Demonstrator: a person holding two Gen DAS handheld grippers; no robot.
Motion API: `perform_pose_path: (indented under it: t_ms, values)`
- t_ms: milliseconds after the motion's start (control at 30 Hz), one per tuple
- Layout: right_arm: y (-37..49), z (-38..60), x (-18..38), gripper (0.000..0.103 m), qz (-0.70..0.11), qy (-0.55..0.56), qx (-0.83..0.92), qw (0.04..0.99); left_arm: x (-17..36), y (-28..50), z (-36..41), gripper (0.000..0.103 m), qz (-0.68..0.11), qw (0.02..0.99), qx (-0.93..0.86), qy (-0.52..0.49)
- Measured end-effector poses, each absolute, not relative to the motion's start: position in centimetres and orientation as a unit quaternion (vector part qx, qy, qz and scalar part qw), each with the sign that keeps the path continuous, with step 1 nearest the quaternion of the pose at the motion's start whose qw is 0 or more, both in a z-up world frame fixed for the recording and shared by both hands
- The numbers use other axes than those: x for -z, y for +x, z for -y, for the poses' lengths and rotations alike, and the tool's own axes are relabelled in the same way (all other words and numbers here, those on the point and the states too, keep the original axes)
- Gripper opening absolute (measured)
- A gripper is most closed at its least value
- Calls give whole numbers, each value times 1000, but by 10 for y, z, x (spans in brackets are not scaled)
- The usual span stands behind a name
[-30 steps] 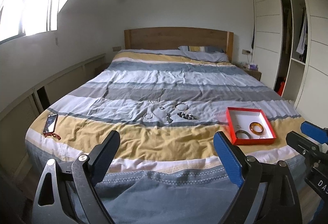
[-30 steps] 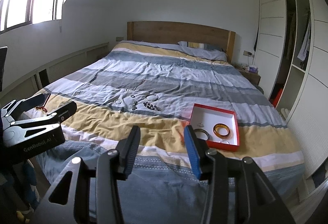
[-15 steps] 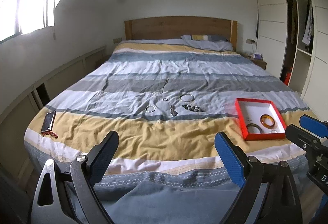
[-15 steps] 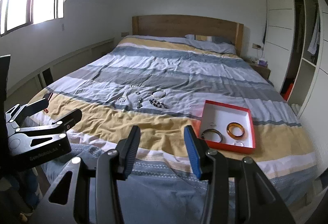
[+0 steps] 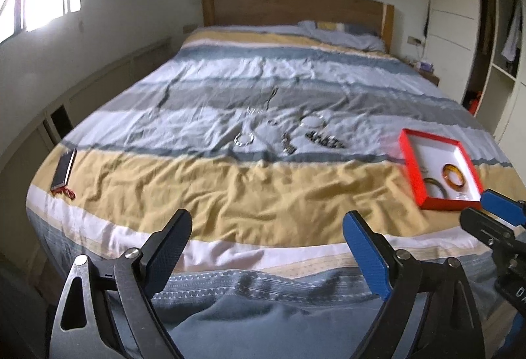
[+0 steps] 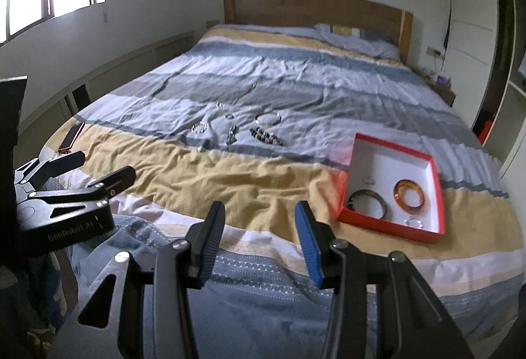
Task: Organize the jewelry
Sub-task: 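Grasp a silver twisted hoop with left tool while right tool grasps the silver watch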
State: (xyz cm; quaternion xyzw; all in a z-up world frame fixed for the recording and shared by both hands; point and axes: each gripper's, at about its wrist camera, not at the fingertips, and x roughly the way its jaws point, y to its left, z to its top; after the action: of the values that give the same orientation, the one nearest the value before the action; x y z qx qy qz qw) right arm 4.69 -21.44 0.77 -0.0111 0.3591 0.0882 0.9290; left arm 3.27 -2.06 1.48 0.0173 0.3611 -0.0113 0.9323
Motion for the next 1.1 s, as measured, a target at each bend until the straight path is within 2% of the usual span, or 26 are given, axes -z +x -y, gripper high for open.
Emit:
perform_pose_path:
  t_ms: [333, 733, 1100]
  values:
    - [125, 217, 30, 42, -394, 15, -120, 911, 33, 101, -8, 86, -413, 911, -3, -10]
    - [238, 187, 65, 42, -405, 55, -183, 894, 56, 224, -36, 84, -417, 909, -4, -23]
    - [321, 135, 119, 42, -433, 55, -221, 872, 101, 320, -42, 84, -440, 898, 16, -12]
